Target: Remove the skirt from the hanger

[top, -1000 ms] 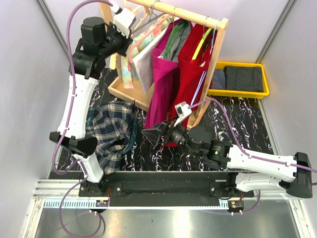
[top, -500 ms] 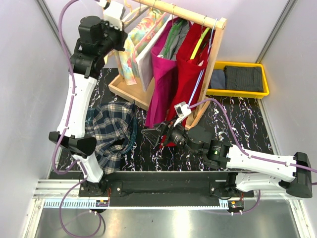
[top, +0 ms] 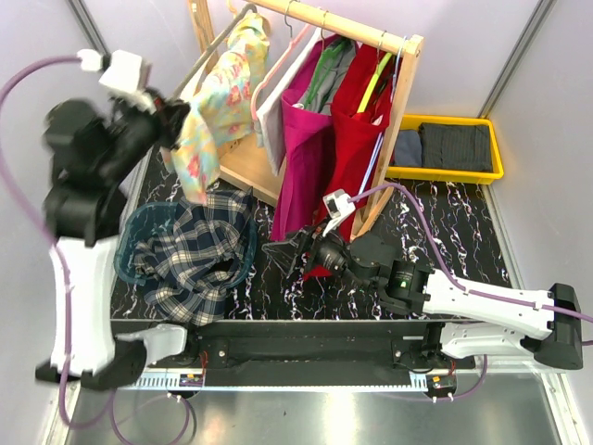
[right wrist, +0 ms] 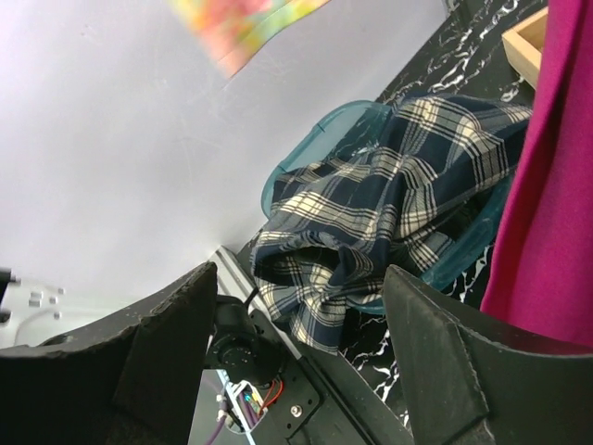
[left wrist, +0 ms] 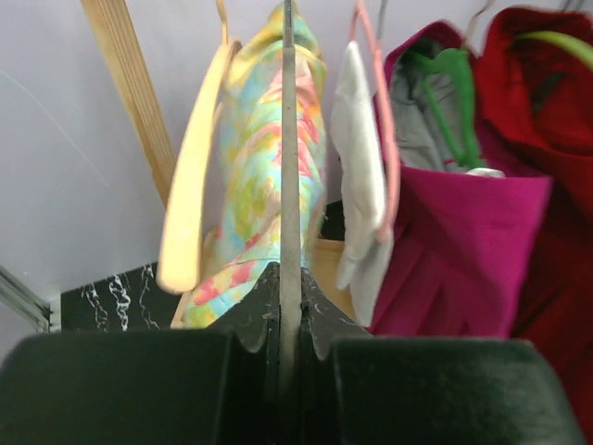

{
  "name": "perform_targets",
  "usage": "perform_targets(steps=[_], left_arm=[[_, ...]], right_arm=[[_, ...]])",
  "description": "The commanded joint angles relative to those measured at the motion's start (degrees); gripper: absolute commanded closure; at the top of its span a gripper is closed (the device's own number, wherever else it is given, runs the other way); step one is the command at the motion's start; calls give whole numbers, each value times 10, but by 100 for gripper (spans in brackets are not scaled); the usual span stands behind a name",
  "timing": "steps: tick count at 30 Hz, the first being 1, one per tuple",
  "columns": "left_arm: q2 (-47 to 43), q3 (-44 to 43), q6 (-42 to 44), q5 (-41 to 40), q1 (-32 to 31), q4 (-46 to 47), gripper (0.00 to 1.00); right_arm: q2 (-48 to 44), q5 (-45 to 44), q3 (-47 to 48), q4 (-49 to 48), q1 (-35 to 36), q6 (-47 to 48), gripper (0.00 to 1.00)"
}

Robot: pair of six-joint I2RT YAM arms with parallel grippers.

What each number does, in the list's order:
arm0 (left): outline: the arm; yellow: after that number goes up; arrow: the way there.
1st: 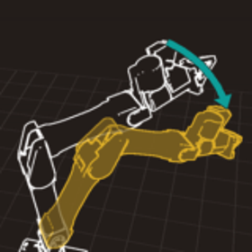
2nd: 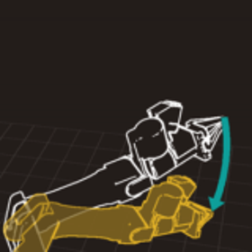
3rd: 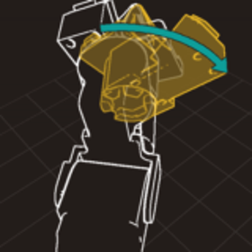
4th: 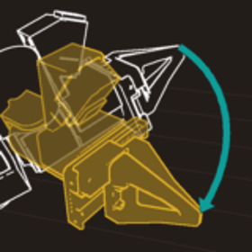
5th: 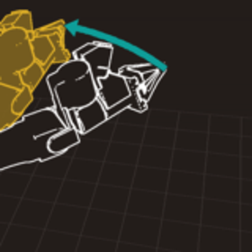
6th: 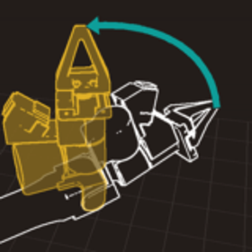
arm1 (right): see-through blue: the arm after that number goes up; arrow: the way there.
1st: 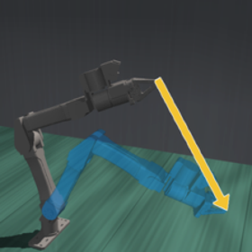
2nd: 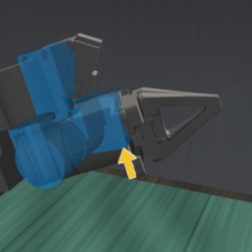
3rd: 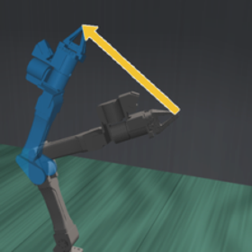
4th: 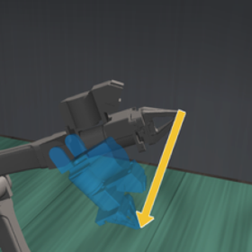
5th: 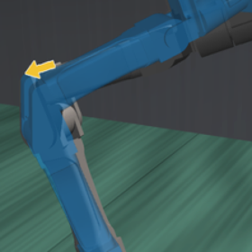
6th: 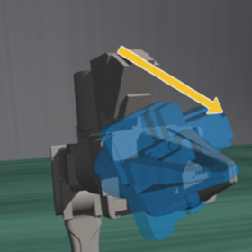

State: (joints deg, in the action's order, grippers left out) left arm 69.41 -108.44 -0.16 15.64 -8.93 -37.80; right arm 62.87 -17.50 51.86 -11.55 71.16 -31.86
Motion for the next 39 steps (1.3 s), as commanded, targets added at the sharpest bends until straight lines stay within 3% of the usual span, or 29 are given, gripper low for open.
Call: perform_targets(steps=[1, 8, 18, 25, 28, 34, 39], left_arm=[[-95, 6, 24, 71, 8, 15, 100], [-186, 7, 77, 28, 8, -114, 100], [-255, 41, 115, -23, 5, -180, 100], [-271, 25, 132, -9, -1, -235, 100], [-270, 2, 131, 2, -2, -255, 100], [-261, -48, 133, 2, -3, -276, 100], [-264, -43, 134, 10, -4, -282, 100]], right_arm=[[3, 11, 46, -11, 4, 20, 19], [-4, 39, 109, -15, 4, 36, 17], [-46, 133, 181, -61, 4, 18, 9], [36, 156, 249, -97, 0, -10, 6], [98, 192, 283, -107, -22, -54, 6], [189, 260, 279, -224, -110, -264, 6], [233, 285, 307, -267, -137, -312, 5]])
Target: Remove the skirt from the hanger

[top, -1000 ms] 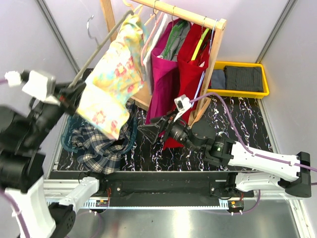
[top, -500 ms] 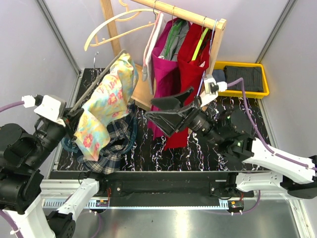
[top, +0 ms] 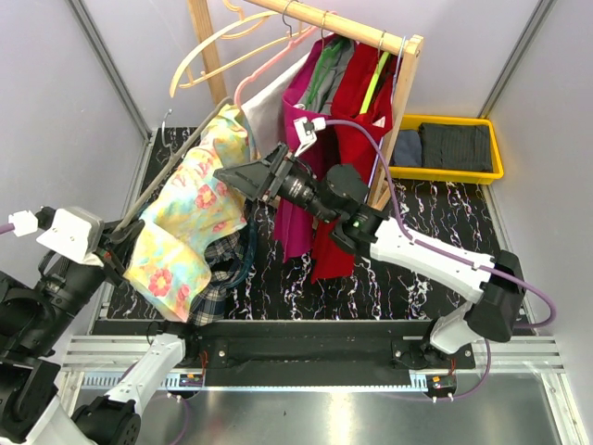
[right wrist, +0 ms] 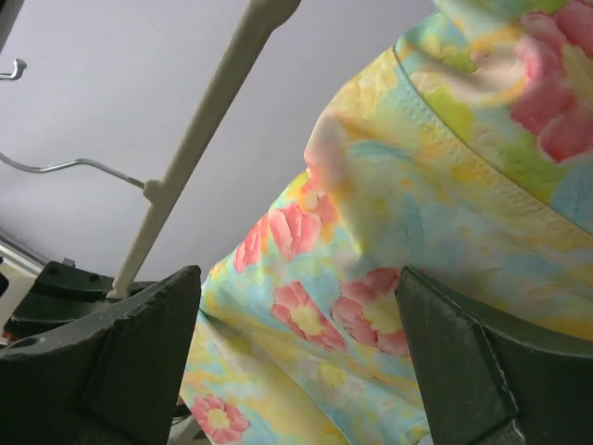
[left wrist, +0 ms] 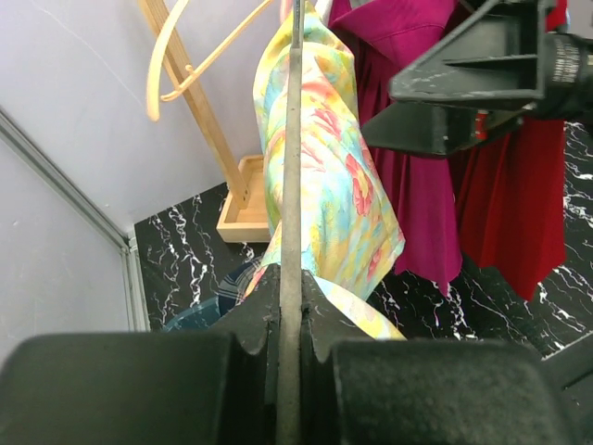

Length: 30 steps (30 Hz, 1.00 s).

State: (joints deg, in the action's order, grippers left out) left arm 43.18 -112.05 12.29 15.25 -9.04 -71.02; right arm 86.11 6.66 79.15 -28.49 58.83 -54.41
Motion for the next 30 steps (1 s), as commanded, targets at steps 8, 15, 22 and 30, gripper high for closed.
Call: perform_targets(steps=[8, 15, 22, 30], left_arm=[[-8, 15, 12, 11, -4, 55, 100], [-8, 13, 5, 17, -4, 65, 100], [-9, 1, 7, 34, -4, 44, 100], [-4, -8, 7, 57, -4, 21, 100]], right_arm=[[11, 84, 42, -172, -21, -148, 6], [15, 68, 34, -181, -27, -164, 6], [55, 44, 47, -212, -36, -195, 9], [123, 41, 114, -231, -48, -233, 12]])
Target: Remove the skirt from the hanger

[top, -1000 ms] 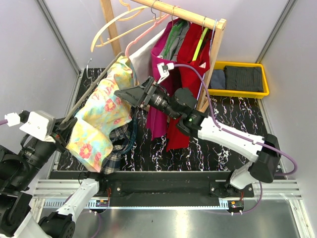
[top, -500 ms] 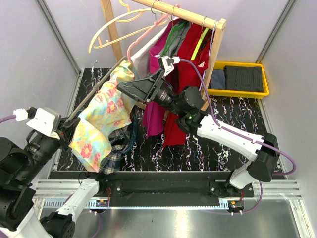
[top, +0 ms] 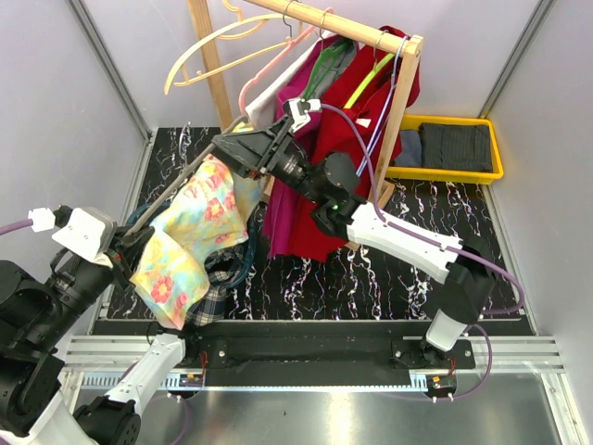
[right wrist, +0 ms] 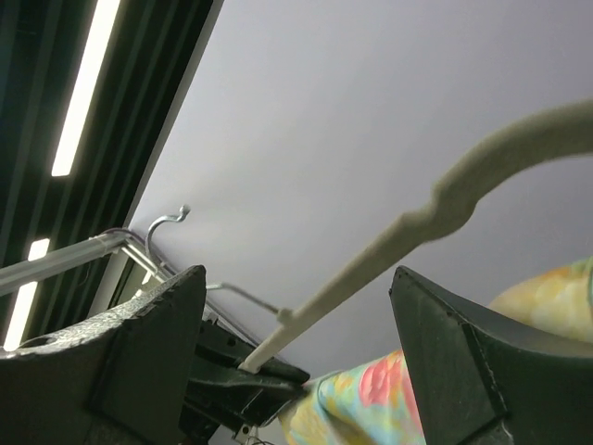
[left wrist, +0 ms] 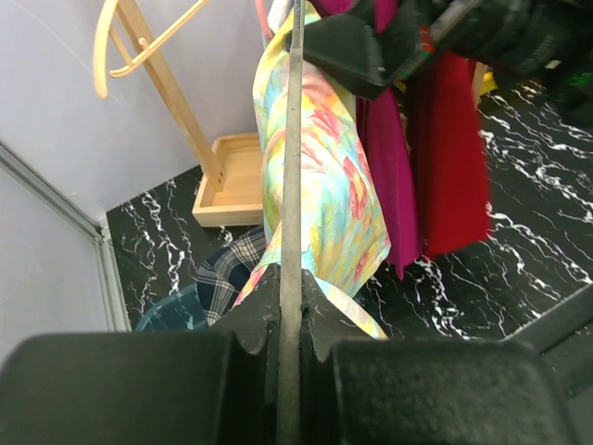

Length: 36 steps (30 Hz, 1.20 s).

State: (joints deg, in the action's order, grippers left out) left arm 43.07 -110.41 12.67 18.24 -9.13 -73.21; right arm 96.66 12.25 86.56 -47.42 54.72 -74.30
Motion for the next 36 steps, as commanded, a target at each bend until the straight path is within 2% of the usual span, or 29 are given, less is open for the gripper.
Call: perform_targets(steps=[1, 5, 6, 9, 10, 13, 14, 16, 19, 20, 24, 28, 36], left_arm=[[-2, -23, 5, 28, -3, 40, 100], [-10, -17, 7, 28, -3, 37, 100], [-11, -17, 7, 27, -3, 33, 100], [-15, -16, 9, 22, -3, 32, 100], [-16, -12, 10, 19, -3, 32, 100], [-19, -7, 9, 18, -3, 32, 100], [-19, -5, 8, 19, -3, 31, 100], [-20, 1, 9, 21, -3, 32, 99], [-20, 19, 5, 36, -3, 42, 78], [-20, 27, 0, 43, -3, 56, 62], [-1, 37, -44, 95, -3, 86, 51], [27, 38, -79, 124, -3, 115, 51], [29, 110, -82, 137, -3, 161, 57]], right_arm=[[24, -15, 43, -43, -9, -36, 13], [30, -33, 48, -40, -12, -35, 21], [31, -35, 48, -41, -13, -35, 31], [32, -46, 47, -40, -15, -30, 50], [33, -48, 48, -41, -15, -27, 62], [27, -55, 59, -21, -15, -8, 82], [27, -55, 62, -17, -15, -1, 85], [22, -57, 71, -7, -15, 16, 87], [9, -60, 76, 17, -15, 45, 87], [6, -61, 75, 19, -15, 50, 87], [-2, -61, 69, 29, -15, 65, 87], [-7, -63, 61, 29, -15, 64, 87], [-6, -57, 75, 36, -14, 60, 87]])
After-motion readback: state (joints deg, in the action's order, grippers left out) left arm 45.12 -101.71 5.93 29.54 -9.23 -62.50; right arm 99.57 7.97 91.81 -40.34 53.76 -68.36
